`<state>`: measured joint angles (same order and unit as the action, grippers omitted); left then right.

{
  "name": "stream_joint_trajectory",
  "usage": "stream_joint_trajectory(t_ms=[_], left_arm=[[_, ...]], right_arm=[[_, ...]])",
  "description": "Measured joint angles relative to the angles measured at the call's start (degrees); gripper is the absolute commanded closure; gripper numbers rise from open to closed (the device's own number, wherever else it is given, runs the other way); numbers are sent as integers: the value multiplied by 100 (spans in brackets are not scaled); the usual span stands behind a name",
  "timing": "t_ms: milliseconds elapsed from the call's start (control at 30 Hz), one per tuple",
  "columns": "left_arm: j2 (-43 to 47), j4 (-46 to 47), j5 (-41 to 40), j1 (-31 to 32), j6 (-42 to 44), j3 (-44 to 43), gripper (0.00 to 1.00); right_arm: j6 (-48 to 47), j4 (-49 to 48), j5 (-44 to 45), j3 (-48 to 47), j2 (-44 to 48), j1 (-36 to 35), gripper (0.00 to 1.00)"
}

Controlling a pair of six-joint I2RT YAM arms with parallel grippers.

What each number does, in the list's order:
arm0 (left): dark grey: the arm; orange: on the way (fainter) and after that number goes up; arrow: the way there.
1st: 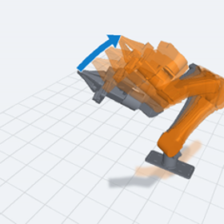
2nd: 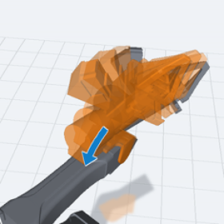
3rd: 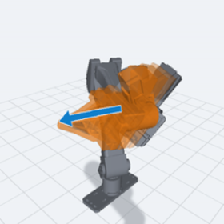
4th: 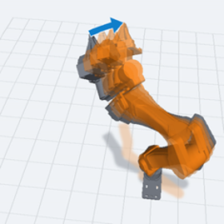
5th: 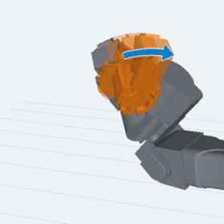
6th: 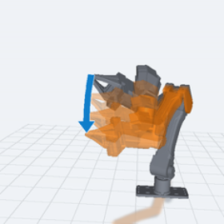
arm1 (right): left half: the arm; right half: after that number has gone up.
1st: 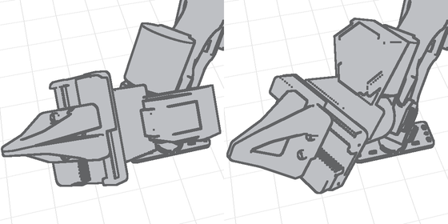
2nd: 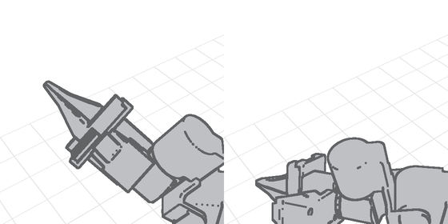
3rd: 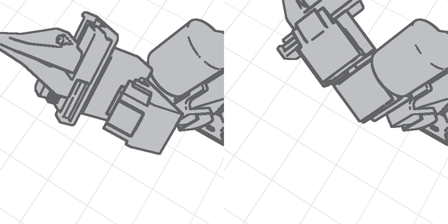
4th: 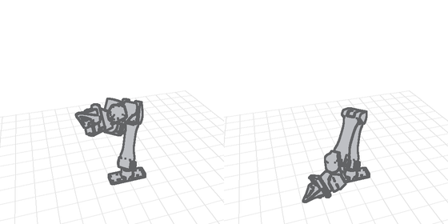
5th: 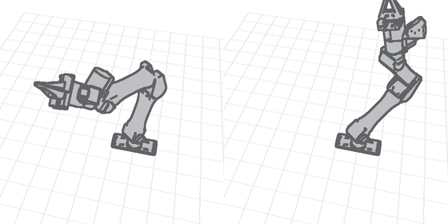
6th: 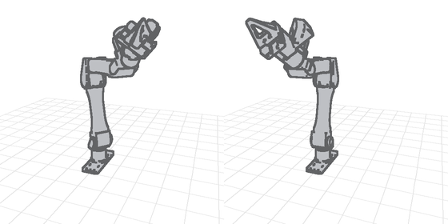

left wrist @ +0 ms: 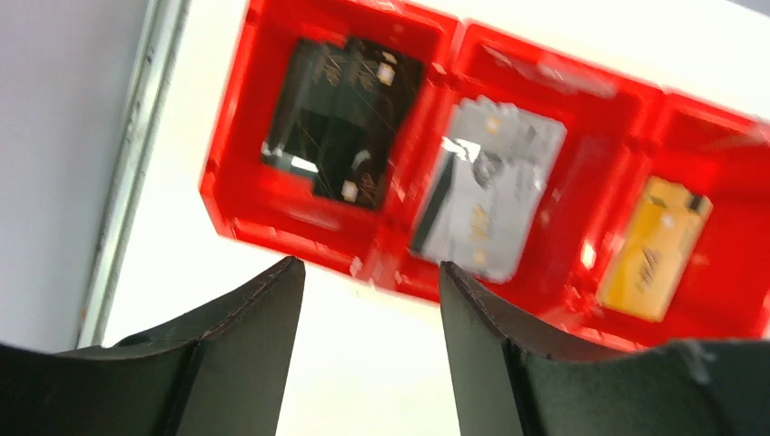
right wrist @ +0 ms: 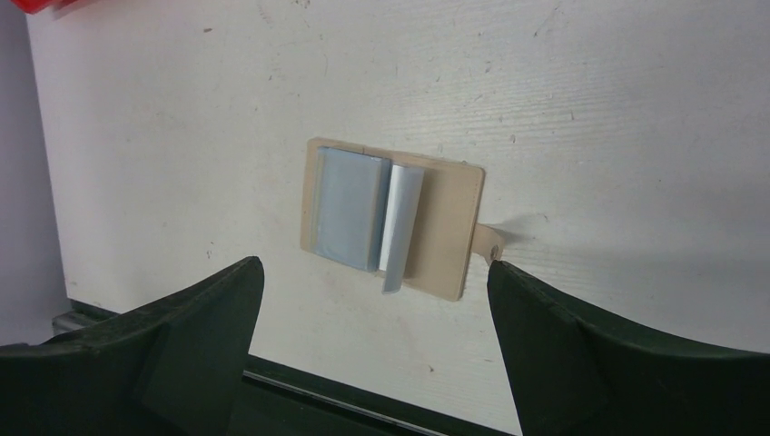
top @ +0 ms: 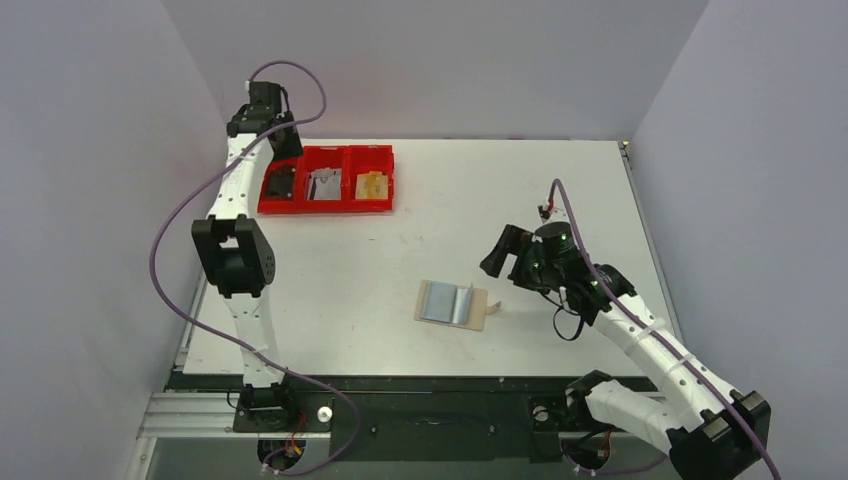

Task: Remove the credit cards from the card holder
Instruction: Place the credit card in the storage box, then remove the credit card from the card holder.

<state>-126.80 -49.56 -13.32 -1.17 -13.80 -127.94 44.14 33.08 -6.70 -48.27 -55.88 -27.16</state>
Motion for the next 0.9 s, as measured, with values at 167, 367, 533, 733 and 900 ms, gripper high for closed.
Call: stream_joint_trajectory(t_ms=[167, 367, 533, 733, 900], left_arm=[[1075, -7, -122, 656, -275, 1182, 45], [2361, 160, 37, 1694, -743, 3228, 45], [3241, 415, 516, 1982, -1110, 4690, 45], [4247, 737, 966, 2092, -1416, 5965, 45], [4743, 1012, 1329, 2343, -1534, 6620, 45]], right_arm=[[20, -7, 614, 0, -396, -673, 13], [68, -96, 1169, -4, -942, -1408, 17], [201, -262, 1561, -146, -1567, -1998, 19], [437, -424, 1950, -498, -2433, -2664, 21], [627, -551, 2151, -835, -3099, -2916, 27]])
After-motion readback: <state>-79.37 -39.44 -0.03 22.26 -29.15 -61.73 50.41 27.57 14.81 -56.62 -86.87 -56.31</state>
